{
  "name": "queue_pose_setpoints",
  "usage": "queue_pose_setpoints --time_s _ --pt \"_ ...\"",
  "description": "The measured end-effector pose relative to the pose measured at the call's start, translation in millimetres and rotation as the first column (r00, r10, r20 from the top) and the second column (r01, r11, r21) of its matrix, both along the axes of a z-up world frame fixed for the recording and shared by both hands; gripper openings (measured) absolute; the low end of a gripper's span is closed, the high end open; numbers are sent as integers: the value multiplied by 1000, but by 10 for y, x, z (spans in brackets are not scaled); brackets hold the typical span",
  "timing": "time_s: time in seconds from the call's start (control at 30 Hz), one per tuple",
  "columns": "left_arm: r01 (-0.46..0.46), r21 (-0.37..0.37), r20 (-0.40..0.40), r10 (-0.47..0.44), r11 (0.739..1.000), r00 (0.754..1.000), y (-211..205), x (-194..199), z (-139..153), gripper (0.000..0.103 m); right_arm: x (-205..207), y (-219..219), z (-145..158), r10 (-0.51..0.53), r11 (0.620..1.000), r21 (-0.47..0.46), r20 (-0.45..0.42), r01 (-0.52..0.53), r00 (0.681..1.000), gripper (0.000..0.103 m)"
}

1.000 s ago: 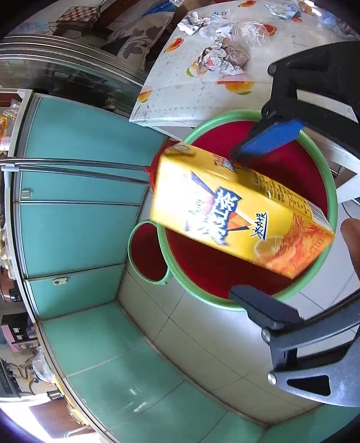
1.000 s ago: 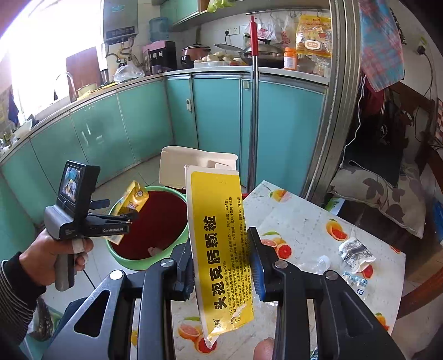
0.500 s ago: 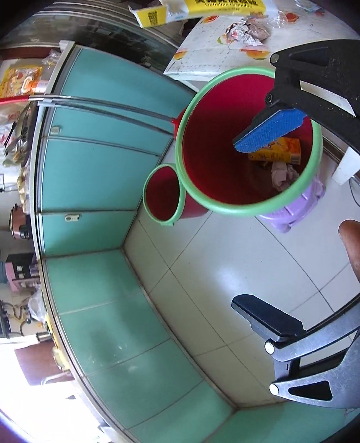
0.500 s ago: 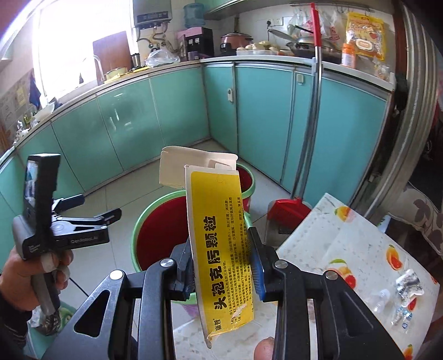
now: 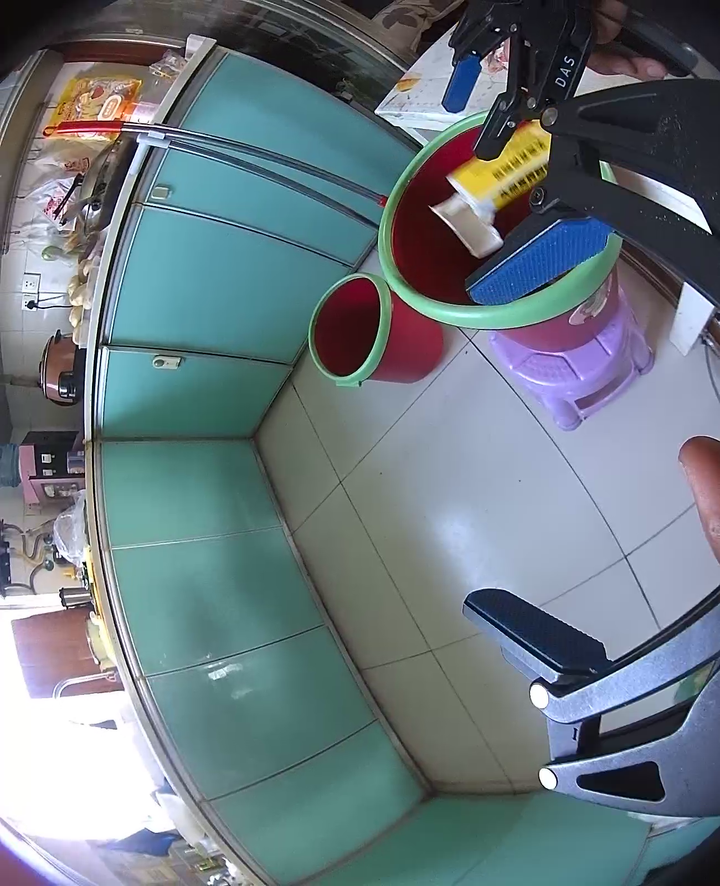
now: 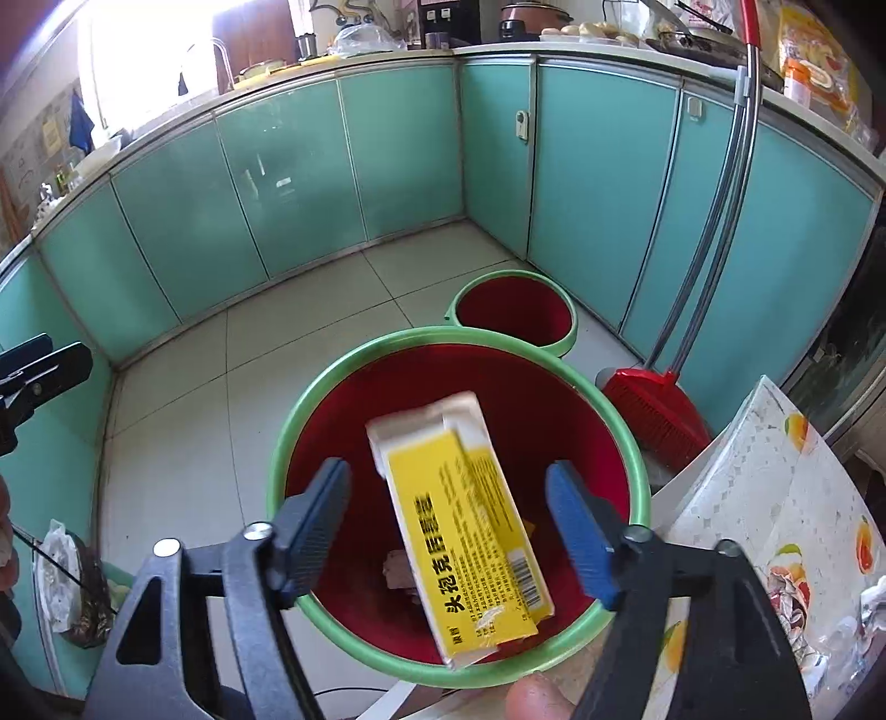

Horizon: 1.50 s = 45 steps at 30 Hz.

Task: Collect trash
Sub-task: 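Carry the carton and box over the red bucket and open both tools, then move both open tools back over the table, then grasp the crumpled pink and silver wrapper with the left tool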

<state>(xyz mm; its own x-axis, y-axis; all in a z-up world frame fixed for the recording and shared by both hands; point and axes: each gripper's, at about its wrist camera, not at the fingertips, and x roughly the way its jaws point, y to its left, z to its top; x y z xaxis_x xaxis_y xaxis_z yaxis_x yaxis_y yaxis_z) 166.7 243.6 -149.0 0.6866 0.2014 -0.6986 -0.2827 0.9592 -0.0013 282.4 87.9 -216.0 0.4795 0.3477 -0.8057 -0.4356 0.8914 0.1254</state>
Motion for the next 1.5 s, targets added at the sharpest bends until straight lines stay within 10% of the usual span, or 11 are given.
queue_pose_setpoints --time_s 0.47,0.73,1.07,1.37,1.5 --pt "188 5 60 -188 982 980 -599 -108 212 103 -825 -856 743 -127 991 56 133 120 983 79" --pt "418 3 92 -416 908 905 -1453 -384 413 103 -1788 -1922 1181 -319 948 80 175 310 931 79" --pt "729 -43 27 -729 683 684 -2733 -940 280 103 -3017 -3279 1263 -480 876 21 142 483 866 81" --pt "924 -109 -135 -926 367 352 -3616 -1679 -179 103 -3719 -3831 1205 -586 803 -15 160 596 794 81" --pt "944 -156 -198 -945 292 260 -3824 -1905 -432 103 -3882 -3985 1227 -625 772 -12 167 635 762 81"
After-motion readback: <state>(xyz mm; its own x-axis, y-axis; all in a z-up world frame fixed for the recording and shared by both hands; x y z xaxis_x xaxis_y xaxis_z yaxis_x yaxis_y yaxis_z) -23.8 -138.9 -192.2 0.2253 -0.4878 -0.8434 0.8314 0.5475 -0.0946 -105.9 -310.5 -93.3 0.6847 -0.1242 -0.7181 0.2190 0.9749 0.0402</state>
